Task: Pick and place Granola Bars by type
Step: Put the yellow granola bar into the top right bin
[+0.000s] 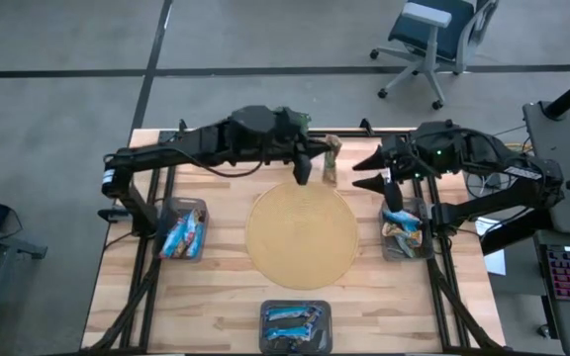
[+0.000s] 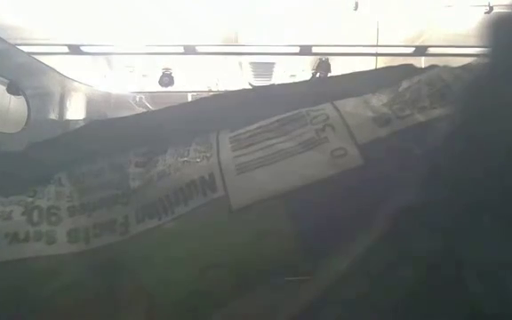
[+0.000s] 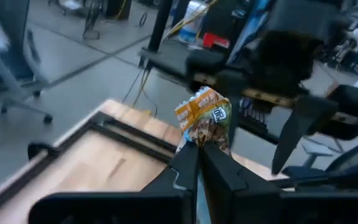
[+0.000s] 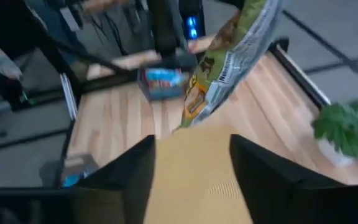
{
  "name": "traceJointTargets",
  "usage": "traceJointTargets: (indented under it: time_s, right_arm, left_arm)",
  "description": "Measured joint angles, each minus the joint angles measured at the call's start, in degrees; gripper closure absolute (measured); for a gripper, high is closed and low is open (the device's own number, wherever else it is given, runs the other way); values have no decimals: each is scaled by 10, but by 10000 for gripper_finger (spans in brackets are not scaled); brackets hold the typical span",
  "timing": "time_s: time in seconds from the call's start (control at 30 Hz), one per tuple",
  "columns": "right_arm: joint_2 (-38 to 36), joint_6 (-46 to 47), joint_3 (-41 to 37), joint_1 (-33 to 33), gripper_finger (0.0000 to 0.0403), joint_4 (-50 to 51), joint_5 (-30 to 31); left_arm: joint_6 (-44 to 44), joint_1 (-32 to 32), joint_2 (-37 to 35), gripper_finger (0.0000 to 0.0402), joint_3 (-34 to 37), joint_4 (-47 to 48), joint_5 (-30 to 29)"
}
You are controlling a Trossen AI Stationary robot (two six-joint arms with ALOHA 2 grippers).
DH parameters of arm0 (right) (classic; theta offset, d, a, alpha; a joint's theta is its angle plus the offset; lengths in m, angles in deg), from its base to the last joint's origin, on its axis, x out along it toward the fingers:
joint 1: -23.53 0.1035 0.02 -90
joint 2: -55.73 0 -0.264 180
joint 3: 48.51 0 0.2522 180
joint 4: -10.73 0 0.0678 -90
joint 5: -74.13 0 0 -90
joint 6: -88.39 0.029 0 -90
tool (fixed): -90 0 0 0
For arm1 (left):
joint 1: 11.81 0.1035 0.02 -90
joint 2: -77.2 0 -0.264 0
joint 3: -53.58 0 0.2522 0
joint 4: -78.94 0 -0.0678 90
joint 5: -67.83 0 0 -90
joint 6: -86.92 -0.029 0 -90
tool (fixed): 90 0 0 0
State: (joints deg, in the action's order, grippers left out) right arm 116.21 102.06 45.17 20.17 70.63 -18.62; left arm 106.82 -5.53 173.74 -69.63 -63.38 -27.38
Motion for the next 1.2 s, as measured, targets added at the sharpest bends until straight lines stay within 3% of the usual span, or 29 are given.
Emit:
traceJointTargets:
  time_s: [0.2, 0.4, 1.2]
  right_arm:
    - [16, 15, 2, 0, 143, -70, 29]
    - [27, 17, 1, -1, 108, -88, 30]
    - [56, 28, 1, 0, 117, -155, 60]
  left_arm:
    - [-47, -1, -10, 401, 1, -23, 2]
    - [-68, -2, -10, 401, 1, -45, 16]
    - [-80, -2, -10, 401, 1, -104, 29]
